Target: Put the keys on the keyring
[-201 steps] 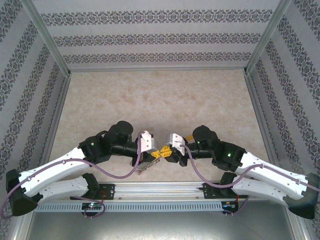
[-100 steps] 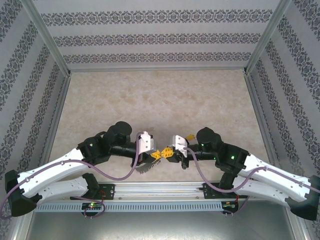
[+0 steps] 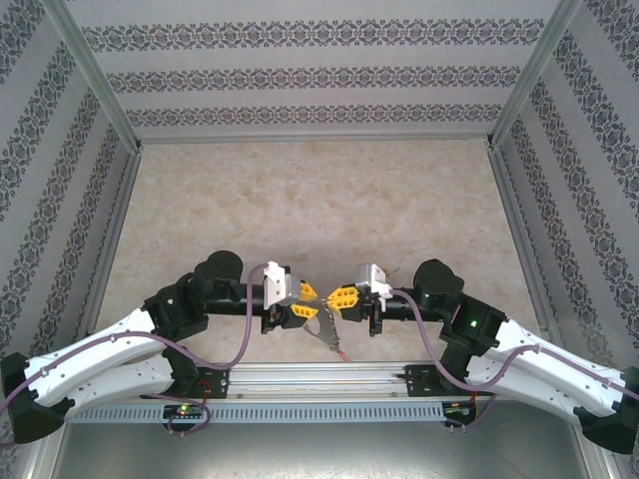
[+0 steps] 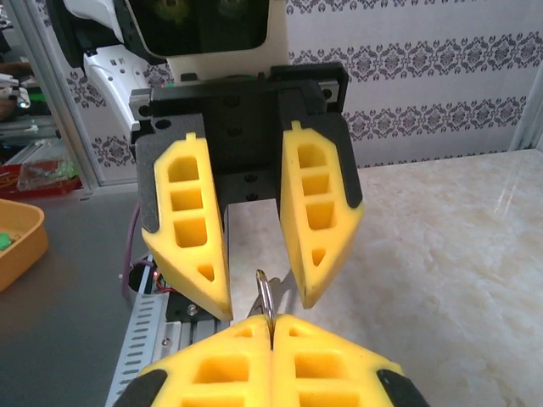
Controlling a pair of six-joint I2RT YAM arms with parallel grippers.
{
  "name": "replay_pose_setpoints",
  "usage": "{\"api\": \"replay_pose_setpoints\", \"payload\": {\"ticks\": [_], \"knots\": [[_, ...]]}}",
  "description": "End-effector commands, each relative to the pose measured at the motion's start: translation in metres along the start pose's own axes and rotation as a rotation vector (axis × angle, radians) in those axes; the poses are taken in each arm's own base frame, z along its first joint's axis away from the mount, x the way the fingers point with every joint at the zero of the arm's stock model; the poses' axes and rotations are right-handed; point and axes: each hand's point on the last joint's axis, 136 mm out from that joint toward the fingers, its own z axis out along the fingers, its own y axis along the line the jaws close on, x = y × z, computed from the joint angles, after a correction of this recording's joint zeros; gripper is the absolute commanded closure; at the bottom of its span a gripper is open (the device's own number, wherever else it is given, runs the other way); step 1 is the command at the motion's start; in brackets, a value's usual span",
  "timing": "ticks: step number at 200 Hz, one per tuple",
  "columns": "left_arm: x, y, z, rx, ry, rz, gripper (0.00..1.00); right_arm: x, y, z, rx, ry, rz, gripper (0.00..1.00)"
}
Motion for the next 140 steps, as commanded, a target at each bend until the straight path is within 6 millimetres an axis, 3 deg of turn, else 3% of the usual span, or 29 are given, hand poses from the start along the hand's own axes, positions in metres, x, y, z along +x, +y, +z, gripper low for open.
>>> {"api": "replay_pose_setpoints", "payload": {"ticks": [1, 22, 77, 125, 140], "knots": [[-0.0217, -0.0038, -0.0030, 0.011, -0.101, 0.029, 0.69, -0.0210, 0.0028, -0.0029, -0.019, -0.095, -0.003, 1.00], [-0.0217, -0.0043, -0.0011, 0.020, -0.103, 0.028, 0.75, -0.0218, 0.0029, -0.0035, -0.019, -0.109, 0.001, 1.00], [-0.0174, -0.0041, 0.0020, 0.026, -0.094, 0.021, 0.78, -0.0247, 0.0022, -0.0014, -0.028, -0.143, 0.014, 1.00], [-0.0174, -0.0032, 0.0010, 0.017, -0.103, 0.027, 1.00, -0.0244, 0.0018, -0.0017, -0.028, -0.155, 0.023, 1.00], [-0.0186, -0.0032, -0.0003, 0.013, -0.109, 0.035, 1.00, -0.0236, 0.0010, -0.0018, -0.023, -0.155, 0.026, 1.00]]}}
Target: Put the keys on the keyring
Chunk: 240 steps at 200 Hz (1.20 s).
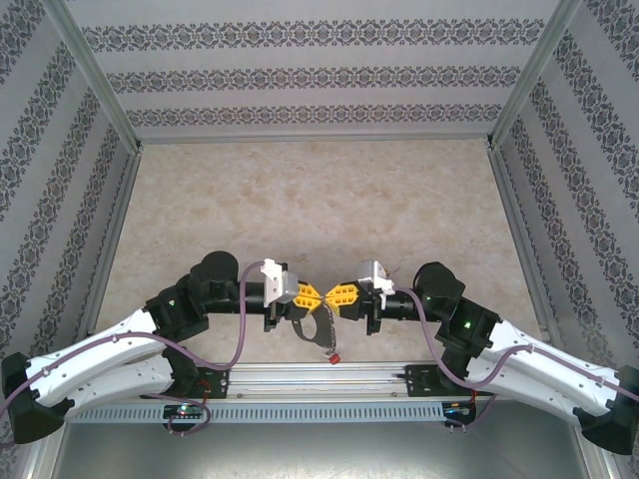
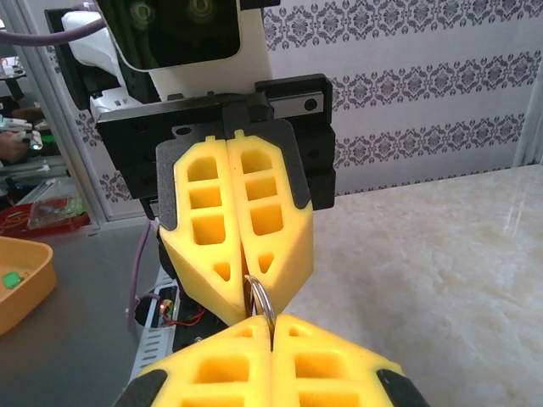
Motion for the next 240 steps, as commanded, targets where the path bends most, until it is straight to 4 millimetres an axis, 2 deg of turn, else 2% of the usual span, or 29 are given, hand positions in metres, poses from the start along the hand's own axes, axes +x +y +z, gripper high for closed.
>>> {"api": "replay_pose_setpoints", "payload": {"ticks": [1, 52, 74, 80, 100, 116, 131, 142, 164, 202, 216, 240], "knots": [[-0.007, -0.002, -0.001, 0.004, -0.040, 0.024, 1.00, -0.018, 0.004, -0.003, -0.019, -0.076, -0.022, 1.00], [-0.006, 0.006, -0.007, -0.063, -0.046, 0.043, 1.00, -0.009, -0.003, -0.003, 0.022, -0.031, 0.017, 1.00], [-0.002, 0.013, -0.009, -0.111, -0.021, 0.051, 1.00, -0.002, -0.017, -0.006, 0.114, 0.017, 0.074, 0.55], [-0.001, 0.015, -0.009, -0.123, -0.012, 0.054, 1.00, -0.001, -0.023, -0.009, 0.152, 0.028, 0.087, 0.46], [0.007, 0.022, -0.009, -0.160, 0.015, 0.051, 1.00, 0.005, -0.044, -0.027, 0.318, 0.074, 0.128, 0.30], [0.015, 0.026, -0.009, -0.187, 0.033, 0.039, 1.00, 0.014, -0.064, -0.049, 0.483, 0.136, 0.184, 0.22], [0.023, 0.031, -0.009, -0.216, 0.048, 0.022, 1.00, 0.026, -0.085, -0.075, 0.667, 0.218, 0.253, 0.20], [0.026, 0.035, -0.010, -0.237, 0.058, 0.009, 1.00, 0.045, -0.100, -0.096, 0.810, 0.312, 0.326, 0.19], [0.030, 0.039, -0.014, -0.276, 0.058, -0.005, 1.00, 0.079, -0.114, -0.124, 0.975, 0.443, 0.477, 0.21], [0.037, 0.045, -0.018, -0.312, 0.052, -0.040, 1.00, 0.123, -0.128, -0.125, 1.006, 0.495, 0.724, 0.26], [0.038, 0.045, -0.018, -0.315, 0.046, -0.049, 1.00, 0.138, -0.137, -0.131, 1.036, 0.516, 0.783, 0.27], [0.039, 0.046, -0.019, -0.315, 0.032, -0.063, 1.00, 0.146, -0.156, -0.141, 1.078, 0.513, 0.843, 0.30]]}}
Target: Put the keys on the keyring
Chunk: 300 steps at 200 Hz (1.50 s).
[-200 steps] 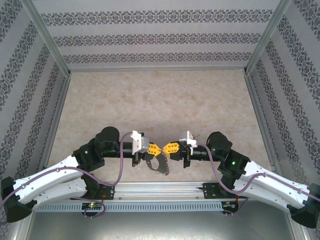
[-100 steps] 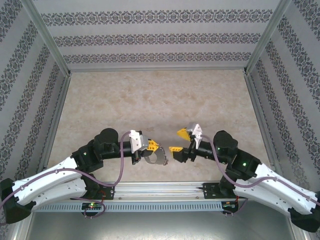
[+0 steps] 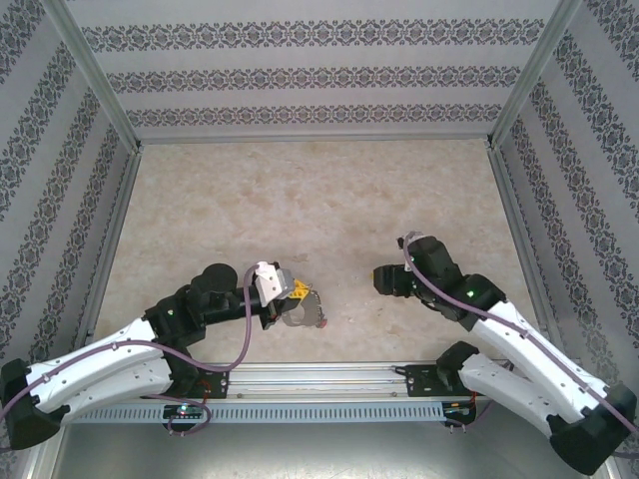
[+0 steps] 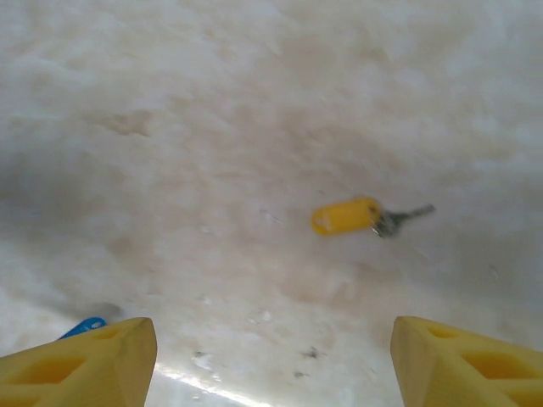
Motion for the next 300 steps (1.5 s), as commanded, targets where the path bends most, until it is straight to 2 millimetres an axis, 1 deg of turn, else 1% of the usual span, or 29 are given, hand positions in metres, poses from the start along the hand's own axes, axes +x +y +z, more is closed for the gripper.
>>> {"api": "replay_pose_setpoints", "payload": {"ticks": [1, 11, 26, 52, 75, 98, 120, 138, 163, 179, 198, 243, 280, 300], "knots": [[-0.013, 0.006, -0.005, -0.022, -0.065, -0.029, 1.00, 0.000, -0.010, 0.010, -0.002, 0.050, 0.083, 0.30], [-0.014, 0.005, -0.005, -0.012, -0.074, -0.034, 1.00, -0.005, -0.012, 0.015, 0.007, 0.069, 0.074, 0.31], [-0.018, 0.002, -0.004, 0.015, -0.099, -0.047, 1.00, -0.008, -0.018, 0.025, 0.047, 0.120, 0.041, 0.33], [-0.020, 0.000, -0.003, 0.040, -0.111, -0.069, 1.00, -0.004, -0.021, 0.047, 0.062, 0.235, -0.004, 0.37], [-0.021, 0.000, -0.002, 0.051, -0.119, -0.080, 1.00, -0.005, -0.026, 0.058, 0.099, 0.305, -0.053, 0.42], [-0.019, -0.001, 0.000, 0.065, -0.122, -0.091, 1.00, -0.006, -0.032, 0.070, 0.125, 0.366, -0.087, 0.50], [-0.019, -0.002, 0.000, 0.073, -0.127, -0.095, 1.00, -0.005, -0.031, 0.081, 0.123, 0.424, -0.120, 0.53], [-0.021, -0.004, -0.001, 0.082, -0.137, -0.094, 1.00, -0.004, -0.035, 0.090, 0.140, 0.463, -0.145, 0.56], [-0.021, -0.003, -0.001, 0.081, -0.139, -0.094, 1.00, -0.001, -0.036, 0.101, 0.149, 0.520, -0.177, 0.61], [-0.022, -0.004, -0.001, 0.086, -0.140, -0.095, 1.00, 0.002, -0.035, 0.105, 0.148, 0.541, -0.188, 0.64], [-0.022, -0.005, -0.001, 0.091, -0.142, -0.095, 1.00, 0.006, -0.038, 0.109, 0.163, 0.563, -0.197, 0.67], [-0.024, -0.007, -0.003, 0.099, -0.155, -0.094, 1.00, 0.005, -0.041, 0.118, 0.179, 0.581, -0.216, 0.74], [-0.027, -0.007, -0.006, 0.099, -0.168, -0.090, 1.00, 0.007, -0.041, 0.123, 0.191, 0.615, -0.241, 0.90], [-0.027, -0.008, -0.006, 0.101, -0.173, -0.088, 1.00, 0.006, -0.042, 0.122, 0.199, 0.613, -0.246, 0.92]]}}
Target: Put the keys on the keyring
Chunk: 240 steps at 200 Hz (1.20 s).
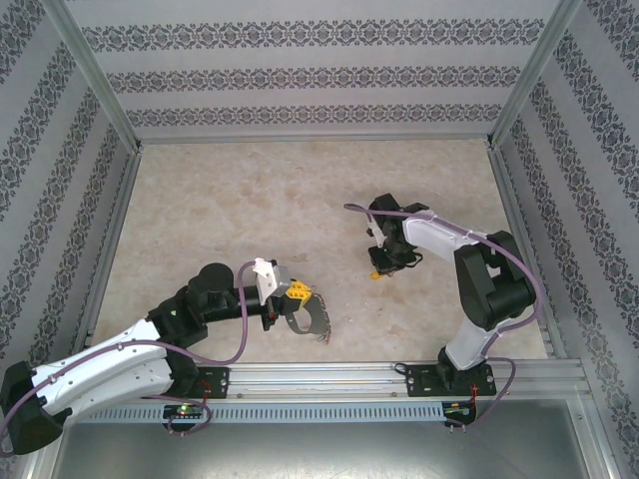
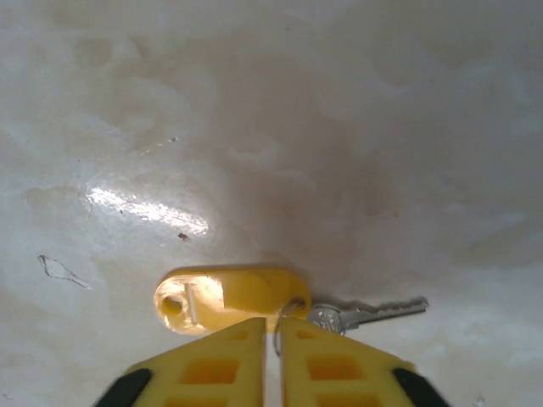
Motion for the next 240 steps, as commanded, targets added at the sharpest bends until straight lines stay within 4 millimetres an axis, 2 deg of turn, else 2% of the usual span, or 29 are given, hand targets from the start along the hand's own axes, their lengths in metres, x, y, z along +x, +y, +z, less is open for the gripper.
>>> {"api": "replay_pose_setpoints", "payload": {"ticks": [1, 52, 82, 103, 190, 240], "knots": [[-0.022, -0.002, -0.006, 0.012, -0.088, 0.015, 1.00, 0.000, -0.003, -0.005, 0.033, 0.014, -0.021, 0.91], [-0.023, -0.004, -0.007, 0.025, -0.098, 0.015, 1.00, 0.002, -0.007, -0.013, 0.059, 0.003, -0.023, 0.93], [-0.023, -0.005, -0.006, 0.027, -0.096, 0.015, 1.00, 0.000, -0.005, -0.019, 0.075, -0.006, -0.037, 0.80], [-0.023, -0.005, -0.006, 0.028, -0.097, 0.014, 1.00, -0.003, -0.004, -0.019, 0.092, -0.005, -0.049, 0.77], [-0.025, -0.008, -0.007, 0.046, -0.105, 0.015, 1.00, 0.003, -0.010, -0.012, 0.173, 0.092, -0.108, 0.73], [-0.027, -0.009, -0.009, 0.047, -0.115, 0.015, 1.00, 0.003, -0.006, -0.007, 0.150, 0.129, -0.124, 0.76]]}}
